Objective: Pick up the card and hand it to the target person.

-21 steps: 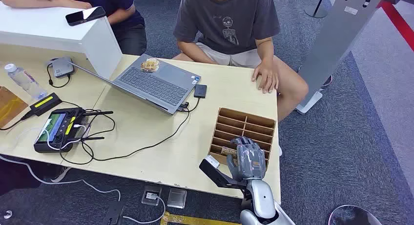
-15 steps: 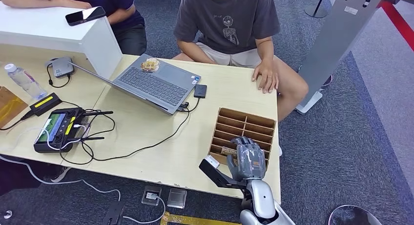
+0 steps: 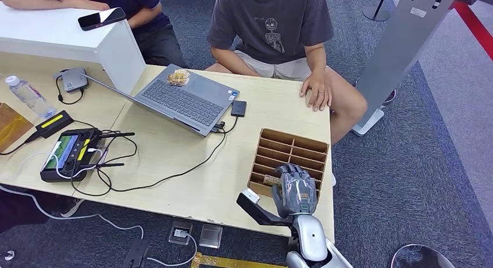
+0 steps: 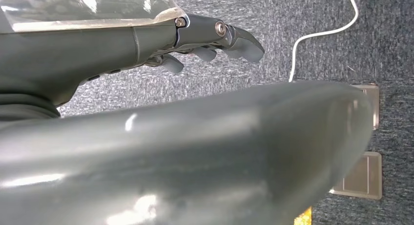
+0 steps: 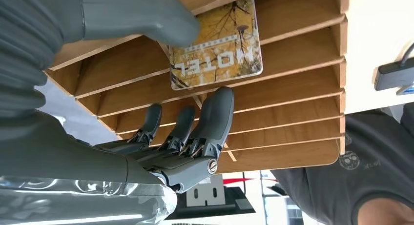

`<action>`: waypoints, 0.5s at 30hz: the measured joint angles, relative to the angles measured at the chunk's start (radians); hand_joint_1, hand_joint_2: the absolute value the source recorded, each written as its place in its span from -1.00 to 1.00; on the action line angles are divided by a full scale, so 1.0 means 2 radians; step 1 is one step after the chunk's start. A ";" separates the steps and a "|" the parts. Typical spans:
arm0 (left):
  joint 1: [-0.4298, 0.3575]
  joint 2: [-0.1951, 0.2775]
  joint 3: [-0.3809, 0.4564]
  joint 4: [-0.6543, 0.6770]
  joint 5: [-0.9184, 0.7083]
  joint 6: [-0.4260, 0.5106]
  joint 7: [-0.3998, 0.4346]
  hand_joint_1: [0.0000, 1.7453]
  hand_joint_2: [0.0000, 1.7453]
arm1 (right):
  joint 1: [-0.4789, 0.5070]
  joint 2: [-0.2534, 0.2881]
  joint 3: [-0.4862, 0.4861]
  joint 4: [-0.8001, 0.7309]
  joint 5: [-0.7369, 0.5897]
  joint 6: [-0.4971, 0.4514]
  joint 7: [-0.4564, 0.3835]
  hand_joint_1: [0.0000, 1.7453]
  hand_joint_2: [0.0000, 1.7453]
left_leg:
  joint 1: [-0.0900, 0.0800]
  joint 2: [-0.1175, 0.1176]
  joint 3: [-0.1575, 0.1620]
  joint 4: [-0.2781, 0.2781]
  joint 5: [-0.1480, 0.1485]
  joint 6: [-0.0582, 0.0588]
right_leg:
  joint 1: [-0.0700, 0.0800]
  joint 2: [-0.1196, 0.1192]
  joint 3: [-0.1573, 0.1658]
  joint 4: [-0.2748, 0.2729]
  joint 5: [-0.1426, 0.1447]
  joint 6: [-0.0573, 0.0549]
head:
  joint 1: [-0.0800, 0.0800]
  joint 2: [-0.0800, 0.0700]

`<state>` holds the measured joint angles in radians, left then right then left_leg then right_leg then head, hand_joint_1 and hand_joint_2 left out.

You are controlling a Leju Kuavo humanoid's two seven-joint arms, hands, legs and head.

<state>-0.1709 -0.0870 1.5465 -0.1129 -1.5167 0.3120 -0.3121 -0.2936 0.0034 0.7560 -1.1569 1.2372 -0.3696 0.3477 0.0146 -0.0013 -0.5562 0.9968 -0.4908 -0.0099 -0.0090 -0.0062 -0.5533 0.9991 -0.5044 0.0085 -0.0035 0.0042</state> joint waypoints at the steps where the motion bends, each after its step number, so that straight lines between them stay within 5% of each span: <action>1: 0.000 0.000 0.000 0.000 0.000 0.000 0.001 -1.00 -1.00 | 0.000 0.000 0.000 0.001 0.003 0.001 0.001 -0.01 1.00 | 0.000 0.000 0.000 0.000 0.000 0.000 | 0.000 0.000 0.000 0.000 0.000 0.000 | 0.000 0.000; 15: 0.000 0.001 0.000 0.000 0.000 0.000 0.005 -1.00 -1.00 | -0.003 0.000 0.000 0.005 0.018 0.008 0.003 0.40 1.00 | 0.000 0.000 0.000 0.000 0.000 0.000 | 0.000 0.000 0.000 0.000 0.000 0.000 | 0.000 0.000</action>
<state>-0.1709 -0.0858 1.5469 -0.1129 -1.5159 0.3120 -0.3025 -0.2990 0.0031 0.7565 -1.1469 1.2741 -0.3533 0.3529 0.0146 -0.0013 -0.5560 0.9968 -0.4908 -0.0099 -0.0090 -0.0062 -0.5531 0.9991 -0.5044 0.0085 -0.0031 0.0042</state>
